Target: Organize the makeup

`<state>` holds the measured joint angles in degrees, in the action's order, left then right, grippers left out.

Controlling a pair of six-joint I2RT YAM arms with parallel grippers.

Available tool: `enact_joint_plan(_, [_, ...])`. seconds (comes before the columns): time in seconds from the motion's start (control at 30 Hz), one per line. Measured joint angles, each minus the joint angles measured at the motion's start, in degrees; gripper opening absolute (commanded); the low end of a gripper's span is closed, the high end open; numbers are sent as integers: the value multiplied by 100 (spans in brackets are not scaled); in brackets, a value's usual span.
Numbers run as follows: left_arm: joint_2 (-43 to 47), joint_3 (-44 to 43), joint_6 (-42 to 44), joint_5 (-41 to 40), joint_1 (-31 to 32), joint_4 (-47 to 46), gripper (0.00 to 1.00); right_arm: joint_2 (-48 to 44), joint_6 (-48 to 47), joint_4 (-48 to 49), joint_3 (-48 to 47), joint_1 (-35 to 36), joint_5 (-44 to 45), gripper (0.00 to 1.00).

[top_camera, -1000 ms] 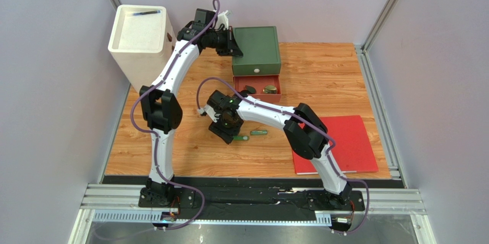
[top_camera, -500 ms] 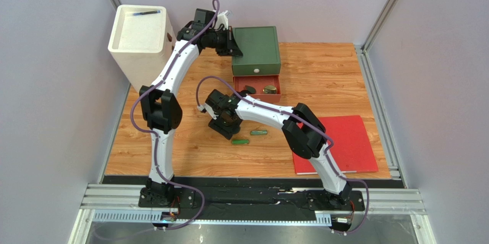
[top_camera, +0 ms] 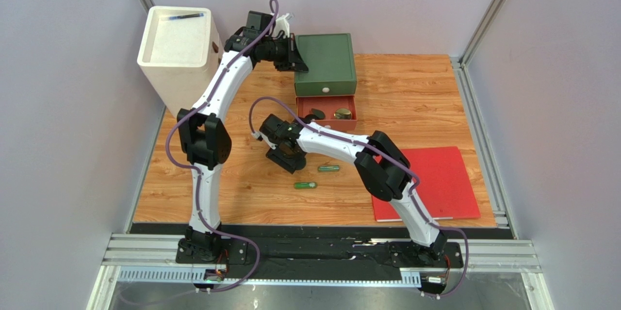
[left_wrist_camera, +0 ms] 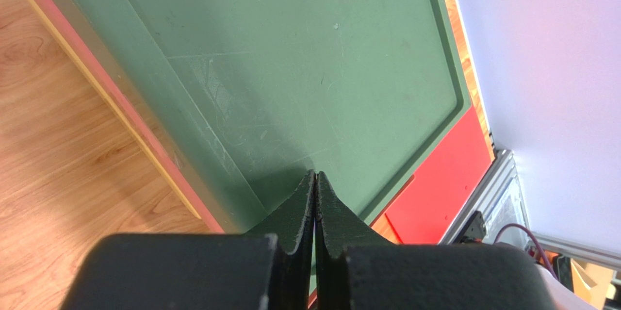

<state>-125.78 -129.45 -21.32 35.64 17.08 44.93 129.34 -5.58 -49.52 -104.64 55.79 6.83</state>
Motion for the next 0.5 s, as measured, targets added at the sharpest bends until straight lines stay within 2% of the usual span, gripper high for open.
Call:
enact_joint_plan(0.1, [0, -2, 0, 7, -2, 0, 0, 17, 26, -17, -35, 0, -70, 42])
enact_joint_plan(0.13, [-2, -2, 0, 11, -4, 0, 0, 17, 22, -20, -35, 0, -98, 25])
enact_joint_plan(0.23, [0, -2, 0, 17, -9, 0, 0, 22, 37, -33, -35, -4, -254, 3])
enact_joint_plan(0.27, [-2, -2, 0, 22, -9, 2, 0, 22, 28, -33, -35, -9, -291, 0])
enact_joint_plan(0.5, [-2, -2, 0, 33, -15, 4, 0, -35, 37, -4, 13, -52, -439, 0])
